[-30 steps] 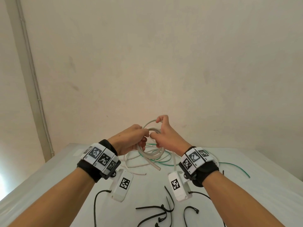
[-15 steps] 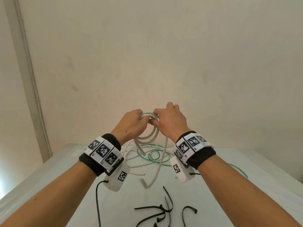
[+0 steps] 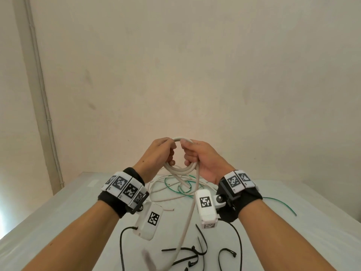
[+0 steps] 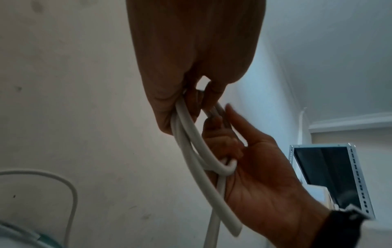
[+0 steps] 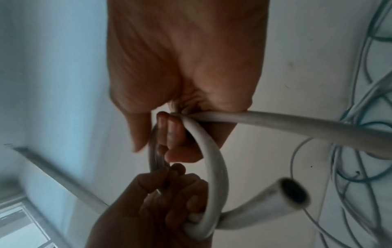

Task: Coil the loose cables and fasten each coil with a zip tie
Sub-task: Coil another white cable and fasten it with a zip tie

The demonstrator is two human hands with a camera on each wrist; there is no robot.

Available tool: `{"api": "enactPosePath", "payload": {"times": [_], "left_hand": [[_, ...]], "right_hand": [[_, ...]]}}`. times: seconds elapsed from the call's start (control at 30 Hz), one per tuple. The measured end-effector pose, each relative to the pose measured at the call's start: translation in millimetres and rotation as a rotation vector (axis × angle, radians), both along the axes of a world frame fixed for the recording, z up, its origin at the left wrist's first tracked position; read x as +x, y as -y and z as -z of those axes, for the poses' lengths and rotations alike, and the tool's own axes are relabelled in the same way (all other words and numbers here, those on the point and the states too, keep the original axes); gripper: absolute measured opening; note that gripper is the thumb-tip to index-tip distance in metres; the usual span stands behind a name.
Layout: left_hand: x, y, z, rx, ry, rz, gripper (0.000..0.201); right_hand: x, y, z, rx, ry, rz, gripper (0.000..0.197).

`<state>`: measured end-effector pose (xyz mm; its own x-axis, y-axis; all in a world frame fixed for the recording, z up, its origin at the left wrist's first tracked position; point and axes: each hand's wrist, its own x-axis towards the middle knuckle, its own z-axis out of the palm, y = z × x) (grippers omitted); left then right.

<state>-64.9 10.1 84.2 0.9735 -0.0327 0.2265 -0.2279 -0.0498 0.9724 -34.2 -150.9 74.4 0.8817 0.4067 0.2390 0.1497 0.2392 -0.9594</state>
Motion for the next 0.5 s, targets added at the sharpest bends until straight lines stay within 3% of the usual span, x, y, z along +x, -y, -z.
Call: {"api": "enactPosePath", "payload": {"times": [0.1,0.2,0.27,0.37,0.5], "left_hand": [[-1,0,-1,-0.067,-0.063,0.131,0.024],[2,-6,2,-0.063,-0.097,0.193,0.014],[5,-9,3,0.087,-0.098,0.137,0.018],[4,-11,-1,0.465,-0.042,0.008,0.028],[3,-18,-17,0.48,0.067,-0.057,0.025]], "right_hand": [[-2,2,-5,-0.008,-0.067,0.028,0.034],[-1,0,-4,-0.051,-0.002,0.134,0.035],[0,1,-3,-0.025,0.033,0.196,0.034],[4,1,-5,0.006,0.075,0.299,0.034],[8,3,-7,0.091,-0.02,0.263,0.036]]}}
